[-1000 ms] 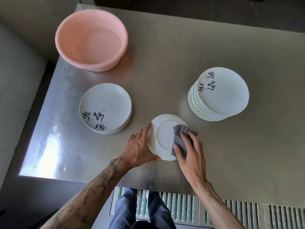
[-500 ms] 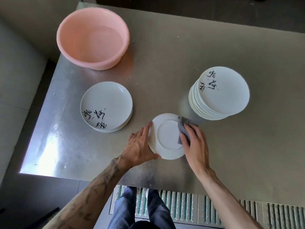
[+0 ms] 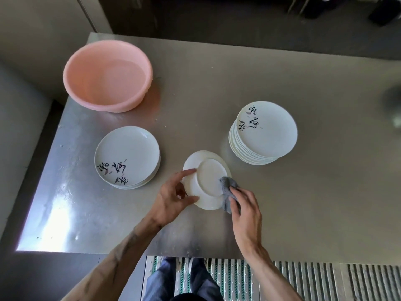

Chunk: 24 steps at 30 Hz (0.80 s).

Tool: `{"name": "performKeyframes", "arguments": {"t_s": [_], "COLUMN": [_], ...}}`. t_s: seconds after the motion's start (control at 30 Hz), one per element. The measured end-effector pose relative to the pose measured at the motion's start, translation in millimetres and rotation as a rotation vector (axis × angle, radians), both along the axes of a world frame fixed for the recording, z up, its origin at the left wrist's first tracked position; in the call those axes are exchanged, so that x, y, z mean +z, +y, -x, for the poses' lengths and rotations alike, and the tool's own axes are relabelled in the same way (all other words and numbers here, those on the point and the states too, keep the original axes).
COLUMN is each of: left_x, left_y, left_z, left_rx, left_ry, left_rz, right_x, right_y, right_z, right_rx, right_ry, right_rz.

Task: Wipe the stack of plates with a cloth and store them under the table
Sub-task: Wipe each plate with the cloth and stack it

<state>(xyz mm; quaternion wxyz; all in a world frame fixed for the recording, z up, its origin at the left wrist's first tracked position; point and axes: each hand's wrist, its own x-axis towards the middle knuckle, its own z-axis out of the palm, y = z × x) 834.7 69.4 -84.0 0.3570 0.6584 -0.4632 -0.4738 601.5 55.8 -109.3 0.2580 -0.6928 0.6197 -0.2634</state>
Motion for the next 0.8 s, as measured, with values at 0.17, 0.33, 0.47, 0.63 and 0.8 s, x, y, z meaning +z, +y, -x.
{"name": "performKeyframes", "arguments": {"t_s": [0.17, 0.33, 0.47, 0.63, 0.8], "left_x": [27, 52, 67, 73, 65], "left_y": [-19, -43, -62, -74, -68], "left_z": [-2, -12, -14, -3, -3], "left_rx": [0.049, 0.091, 0.006, -0.113, -0.22], "left_ry": [0.046, -0.092, -0.219, -0.311, -0.363], "left_rz": [0.042, 0.161, 0.205, 0.287, 0.34], "right_x": [3, 4, 6, 8, 8], "right_y": [-3, -4, -5, -7, -8], "right_z": [7, 6, 1, -3, 0], "right_rx": [-0.007, -0.001, -0.008, -0.016, -0.021], "right_ry": [-0.02, -0.038, -0.057, -0.066, -0.058], "right_rz": [0.01, -0.001, -0.004, -0.025, -0.039]}}
